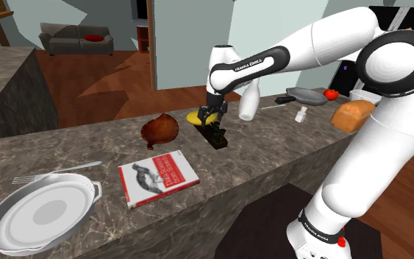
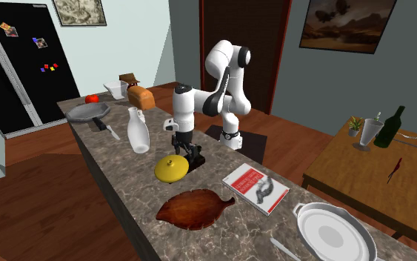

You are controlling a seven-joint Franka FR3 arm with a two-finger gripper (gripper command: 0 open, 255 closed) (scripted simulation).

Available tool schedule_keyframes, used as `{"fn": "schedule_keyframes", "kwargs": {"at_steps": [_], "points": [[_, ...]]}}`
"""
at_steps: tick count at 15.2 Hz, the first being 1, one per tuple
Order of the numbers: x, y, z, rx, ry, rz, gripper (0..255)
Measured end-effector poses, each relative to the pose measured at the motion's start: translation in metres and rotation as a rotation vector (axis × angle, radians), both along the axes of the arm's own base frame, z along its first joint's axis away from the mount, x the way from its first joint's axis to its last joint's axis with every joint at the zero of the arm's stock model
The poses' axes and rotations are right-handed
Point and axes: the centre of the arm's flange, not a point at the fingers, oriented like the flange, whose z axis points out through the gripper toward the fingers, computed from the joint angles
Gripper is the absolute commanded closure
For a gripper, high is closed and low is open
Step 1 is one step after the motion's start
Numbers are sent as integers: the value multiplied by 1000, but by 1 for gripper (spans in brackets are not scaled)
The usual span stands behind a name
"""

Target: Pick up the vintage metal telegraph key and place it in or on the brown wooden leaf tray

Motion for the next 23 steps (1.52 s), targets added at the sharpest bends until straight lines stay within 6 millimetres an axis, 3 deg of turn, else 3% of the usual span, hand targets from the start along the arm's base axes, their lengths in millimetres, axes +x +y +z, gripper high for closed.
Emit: {"fn": "schedule_keyframes", "kwargs": {"at_steps": [3,8,9,19,23], "points": [[1,-1,-13,0,0,0,0],[1,-1,-14,0,0,0,0],[1,-1,-14,0,0,0,255],[1,-1,-14,0,0,0,255],[1,-1,1,0,1,0,255]]}}
